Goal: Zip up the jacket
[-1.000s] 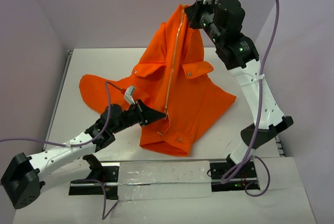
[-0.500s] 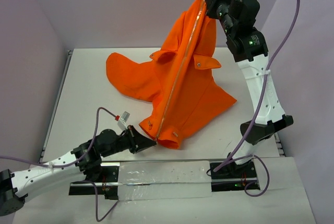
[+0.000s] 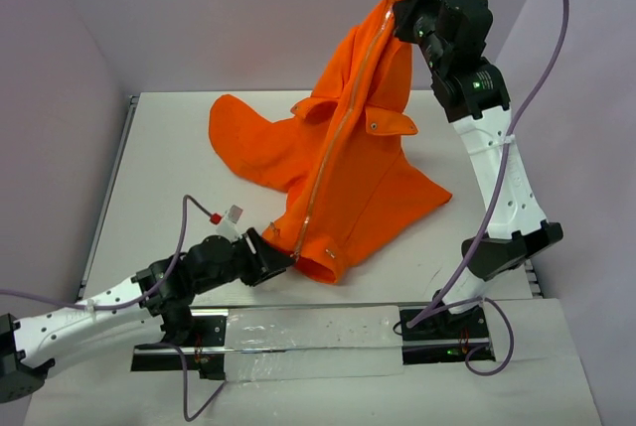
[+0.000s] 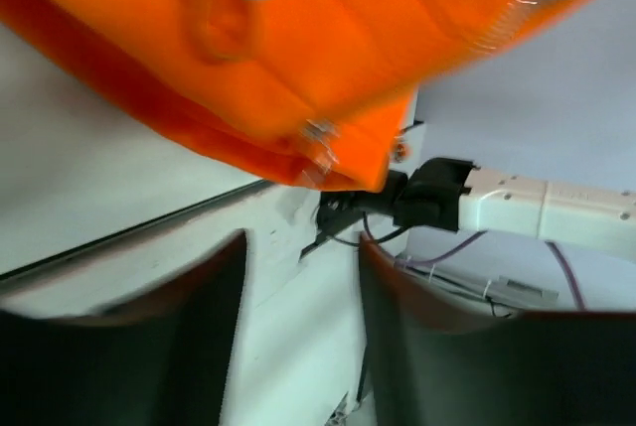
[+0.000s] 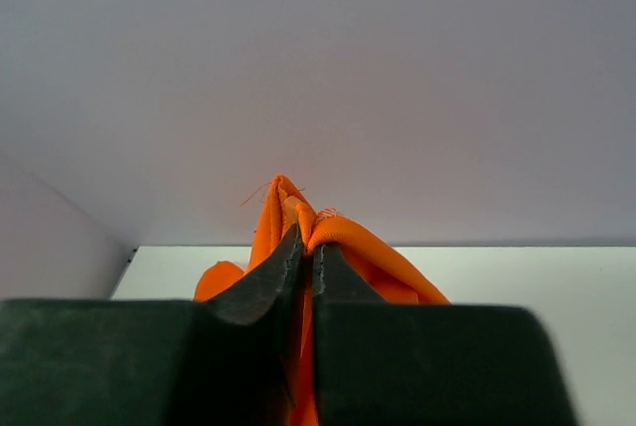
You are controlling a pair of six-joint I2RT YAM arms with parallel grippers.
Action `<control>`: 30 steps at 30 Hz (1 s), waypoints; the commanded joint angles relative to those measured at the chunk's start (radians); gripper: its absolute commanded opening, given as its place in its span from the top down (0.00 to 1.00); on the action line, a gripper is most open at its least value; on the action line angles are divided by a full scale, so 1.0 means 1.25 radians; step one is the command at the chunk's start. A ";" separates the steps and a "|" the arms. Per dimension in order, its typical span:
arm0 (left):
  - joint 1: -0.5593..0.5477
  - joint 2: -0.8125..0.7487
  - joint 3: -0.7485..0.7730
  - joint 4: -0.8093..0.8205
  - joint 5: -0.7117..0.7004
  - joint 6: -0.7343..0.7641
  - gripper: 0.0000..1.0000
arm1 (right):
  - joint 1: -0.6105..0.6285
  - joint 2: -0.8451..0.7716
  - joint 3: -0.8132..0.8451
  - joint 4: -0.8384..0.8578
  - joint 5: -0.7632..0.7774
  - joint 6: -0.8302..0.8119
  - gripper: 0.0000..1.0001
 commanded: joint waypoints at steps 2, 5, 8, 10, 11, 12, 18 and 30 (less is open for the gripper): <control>-0.009 0.131 0.263 -0.149 -0.194 0.147 0.17 | -0.022 -0.073 -0.031 0.118 0.086 0.008 0.58; -0.008 0.173 0.421 -0.238 -0.292 0.218 0.04 | -0.022 -0.069 -0.047 0.036 0.117 0.016 0.34; -0.008 0.208 0.568 -0.320 -0.424 0.292 0.02 | -0.022 -0.091 -0.112 -0.019 0.159 0.034 0.21; -0.008 0.226 0.627 -0.345 -0.485 0.325 0.02 | -0.022 -0.118 -0.170 -0.058 0.191 0.056 0.19; -0.008 0.230 0.650 -0.350 -0.498 0.345 0.02 | -0.021 -0.130 -0.193 -0.069 0.200 0.058 0.19; -0.008 0.236 0.689 -0.354 -0.522 0.381 0.02 | -0.022 -0.154 -0.242 -0.085 0.211 0.072 0.17; -0.008 0.214 0.761 -0.349 -0.592 0.462 0.02 | -0.021 -0.280 -0.487 -0.133 0.225 0.169 0.10; -0.008 0.111 0.718 -0.296 -0.620 0.526 0.02 | -0.022 -0.461 -0.793 -0.221 0.338 0.262 0.04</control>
